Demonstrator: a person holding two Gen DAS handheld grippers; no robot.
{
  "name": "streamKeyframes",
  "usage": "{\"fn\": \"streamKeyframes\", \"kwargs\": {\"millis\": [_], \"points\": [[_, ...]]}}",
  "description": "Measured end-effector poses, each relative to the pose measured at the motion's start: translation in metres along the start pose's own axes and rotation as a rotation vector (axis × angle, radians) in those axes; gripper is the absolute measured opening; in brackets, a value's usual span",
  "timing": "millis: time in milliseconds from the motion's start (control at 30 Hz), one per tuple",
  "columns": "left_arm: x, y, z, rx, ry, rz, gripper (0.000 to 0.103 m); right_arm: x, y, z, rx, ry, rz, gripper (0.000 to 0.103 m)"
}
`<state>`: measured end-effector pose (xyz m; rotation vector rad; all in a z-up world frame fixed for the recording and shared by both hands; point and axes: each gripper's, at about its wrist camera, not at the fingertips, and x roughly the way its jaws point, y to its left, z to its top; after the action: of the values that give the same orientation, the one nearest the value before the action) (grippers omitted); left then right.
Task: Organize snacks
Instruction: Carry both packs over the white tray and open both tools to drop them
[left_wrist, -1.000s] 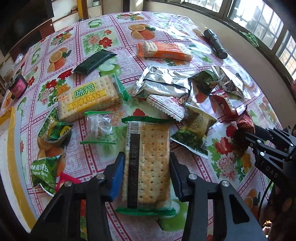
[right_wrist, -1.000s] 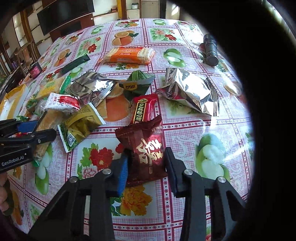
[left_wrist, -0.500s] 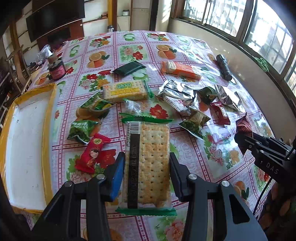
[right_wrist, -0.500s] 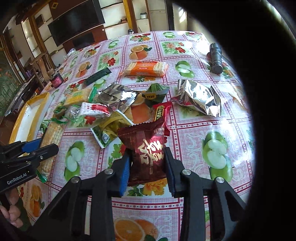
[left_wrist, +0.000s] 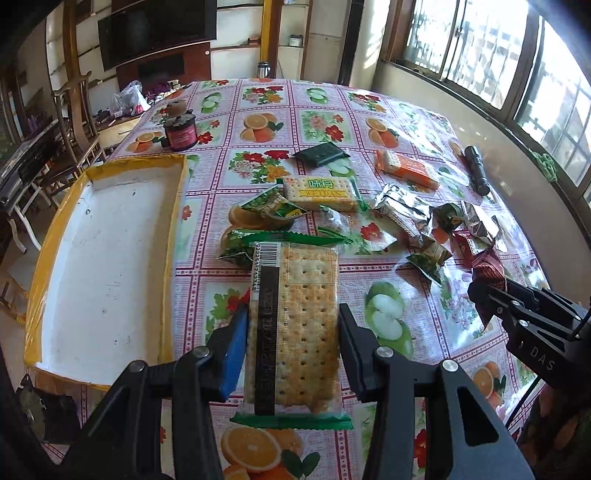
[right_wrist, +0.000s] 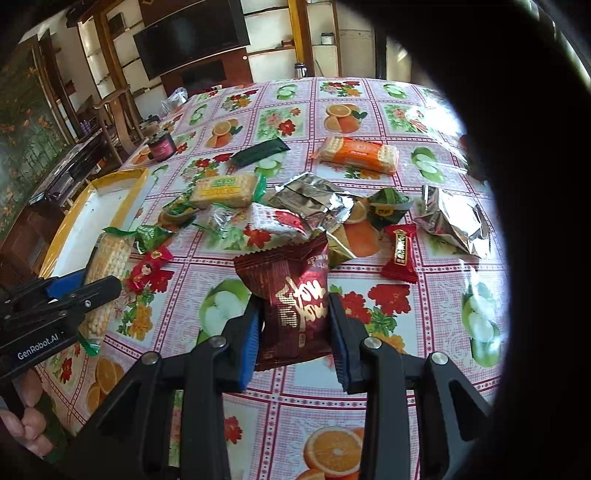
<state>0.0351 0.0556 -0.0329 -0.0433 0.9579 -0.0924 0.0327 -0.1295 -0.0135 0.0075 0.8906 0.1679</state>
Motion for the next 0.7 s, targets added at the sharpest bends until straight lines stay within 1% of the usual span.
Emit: {"fn": "streamKeyframes", "kwargs": {"millis": [167,367,533,700], "points": [[-0.006,0.020,0.000,-0.033,-0.011,0.030,0.046,0.002,0.022,0.005,-0.040,0.005,0.043,0.036],[-0.016,0.051,0.001,-0.086,-0.029,0.081,0.046,0.005,0.051,0.011,-0.069,0.009,0.166,0.036],[-0.020,0.080,0.002,-0.143,-0.037,0.126,0.046,0.015,0.074,0.019,-0.076,0.032,0.259,0.036],[-0.023,0.112,0.001,-0.209,-0.045,0.154,0.046,0.028,0.106,0.031,-0.092,0.050,0.363,0.036]]}}
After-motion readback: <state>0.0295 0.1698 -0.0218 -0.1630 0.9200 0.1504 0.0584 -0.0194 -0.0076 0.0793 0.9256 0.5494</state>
